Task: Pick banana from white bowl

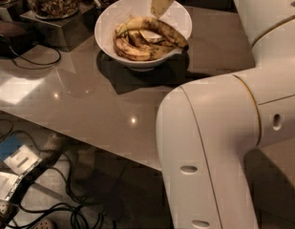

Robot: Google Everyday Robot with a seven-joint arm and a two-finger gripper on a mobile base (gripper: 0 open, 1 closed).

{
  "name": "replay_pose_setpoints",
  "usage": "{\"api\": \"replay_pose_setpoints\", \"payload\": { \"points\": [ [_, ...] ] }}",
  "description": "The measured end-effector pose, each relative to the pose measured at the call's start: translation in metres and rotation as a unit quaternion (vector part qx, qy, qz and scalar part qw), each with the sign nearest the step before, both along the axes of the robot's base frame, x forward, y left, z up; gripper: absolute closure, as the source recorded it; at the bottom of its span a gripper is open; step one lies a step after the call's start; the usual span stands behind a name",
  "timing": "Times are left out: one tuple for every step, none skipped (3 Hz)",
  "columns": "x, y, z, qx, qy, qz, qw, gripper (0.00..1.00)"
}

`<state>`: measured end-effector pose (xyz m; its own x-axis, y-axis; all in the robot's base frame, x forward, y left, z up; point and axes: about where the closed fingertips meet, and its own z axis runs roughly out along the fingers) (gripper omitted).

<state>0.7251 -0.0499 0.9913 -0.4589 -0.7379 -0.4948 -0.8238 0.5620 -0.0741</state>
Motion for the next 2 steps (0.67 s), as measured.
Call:
{"api": "replay_pose_setpoints", "payload": {
  "points": [
    [0.001,0.001,-0.001,0.002,-0.001,-0.001,1.0000,1.00],
    [0.003,0.002,0.012,-0.009,-0.020,-0.006,0.9997,1.00]
  ]
}}
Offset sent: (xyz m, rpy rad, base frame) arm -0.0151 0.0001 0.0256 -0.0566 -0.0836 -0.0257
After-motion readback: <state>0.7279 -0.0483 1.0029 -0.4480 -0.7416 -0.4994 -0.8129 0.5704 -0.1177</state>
